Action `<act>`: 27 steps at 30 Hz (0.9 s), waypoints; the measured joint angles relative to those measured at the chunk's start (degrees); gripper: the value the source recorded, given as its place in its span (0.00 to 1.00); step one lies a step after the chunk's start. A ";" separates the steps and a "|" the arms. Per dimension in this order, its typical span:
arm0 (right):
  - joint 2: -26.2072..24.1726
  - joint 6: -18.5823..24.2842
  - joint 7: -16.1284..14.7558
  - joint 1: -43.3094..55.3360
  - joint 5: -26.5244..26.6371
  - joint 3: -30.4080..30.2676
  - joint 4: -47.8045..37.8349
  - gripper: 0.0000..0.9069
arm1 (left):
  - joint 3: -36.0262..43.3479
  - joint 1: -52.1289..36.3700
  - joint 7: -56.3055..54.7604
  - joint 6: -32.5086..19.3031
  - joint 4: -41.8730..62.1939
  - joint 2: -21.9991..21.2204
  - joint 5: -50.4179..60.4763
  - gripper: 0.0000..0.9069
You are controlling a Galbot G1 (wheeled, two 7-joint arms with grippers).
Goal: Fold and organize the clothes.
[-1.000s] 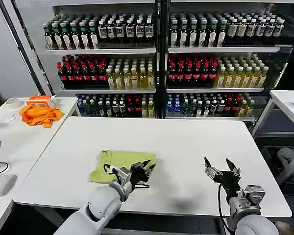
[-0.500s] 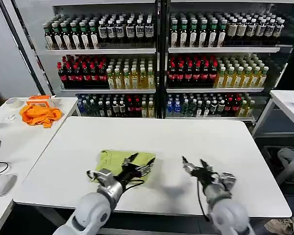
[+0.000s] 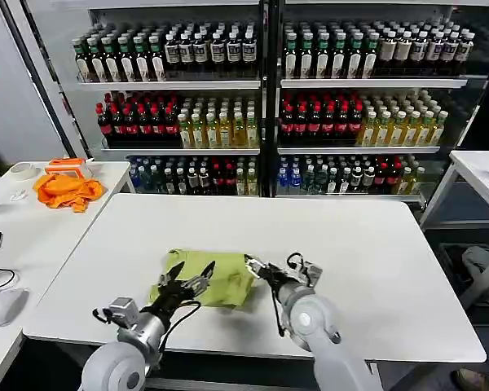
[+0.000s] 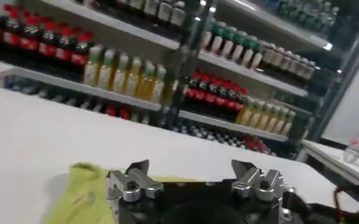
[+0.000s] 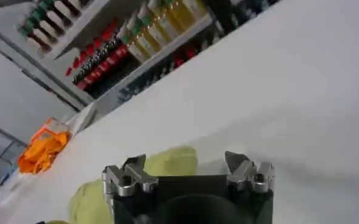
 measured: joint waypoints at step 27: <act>-1.66 2.85 -2.56 5.55 -2.31 0.02 -8.70 0.00 | -2.04 2.52 -0.30 -0.18 0.64 -0.24 -1.33 1.00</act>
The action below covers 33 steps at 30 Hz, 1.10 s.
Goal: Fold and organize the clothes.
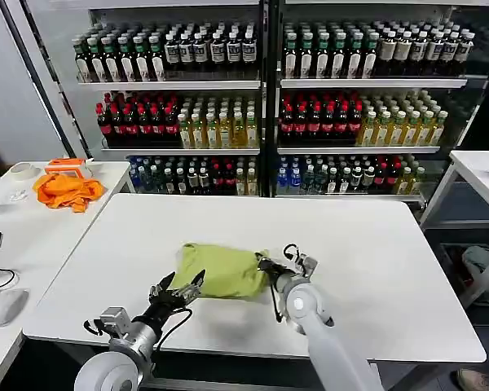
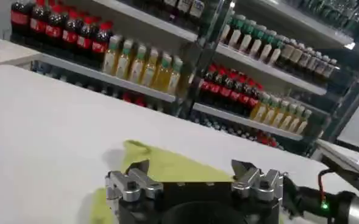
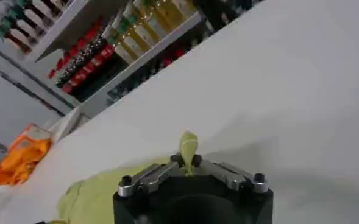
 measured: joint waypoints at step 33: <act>-17.29 5.21 -12.80 4.37 -27.17 4.48 -1.82 1.00 | 0.88 -0.73 -0.18 0.20 -0.99 0.39 1.85 1.00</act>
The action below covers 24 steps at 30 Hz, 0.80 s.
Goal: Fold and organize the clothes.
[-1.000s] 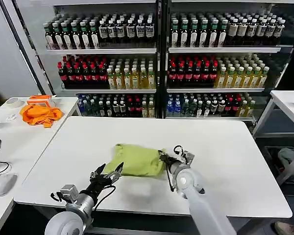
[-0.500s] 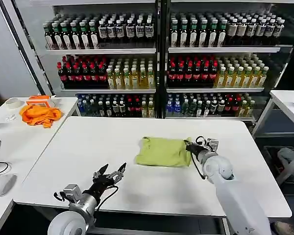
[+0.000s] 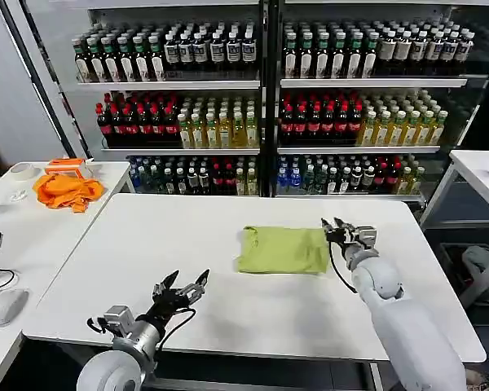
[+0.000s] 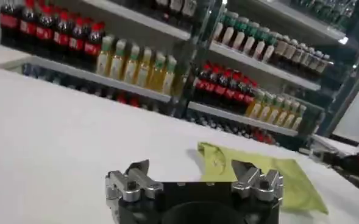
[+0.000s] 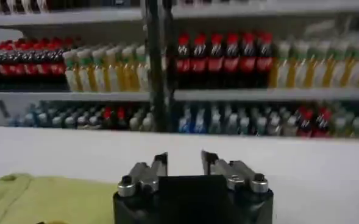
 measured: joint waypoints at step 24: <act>-0.16 9.51 2.81 -39.10 -8.44 17.11 33.11 1.00 | 1.19 -1.94 -0.37 -3.07 -0.84 3.46 7.01 1.00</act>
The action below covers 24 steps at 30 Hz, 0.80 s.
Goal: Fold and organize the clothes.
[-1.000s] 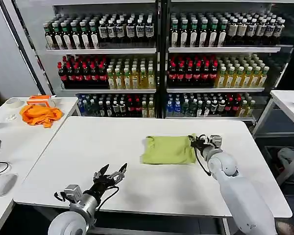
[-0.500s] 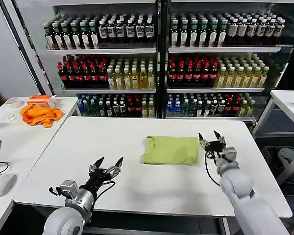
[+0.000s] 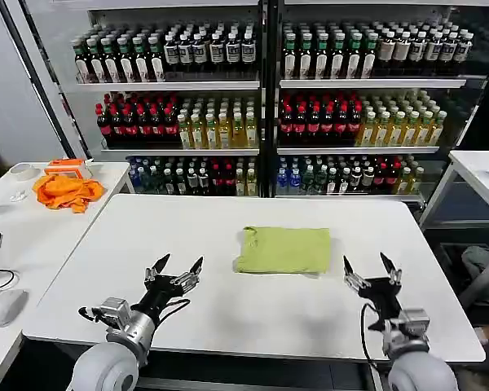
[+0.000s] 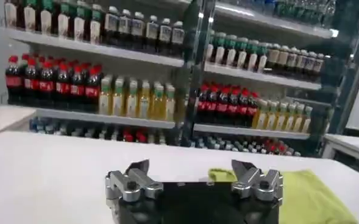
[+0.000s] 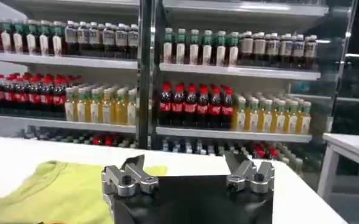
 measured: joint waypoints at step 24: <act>1.81 2.62 -1.42 -11.40 -4.85 1.40 8.88 1.00 | -0.34 1.85 1.35 -0.40 -2.66 0.34 3.74 1.00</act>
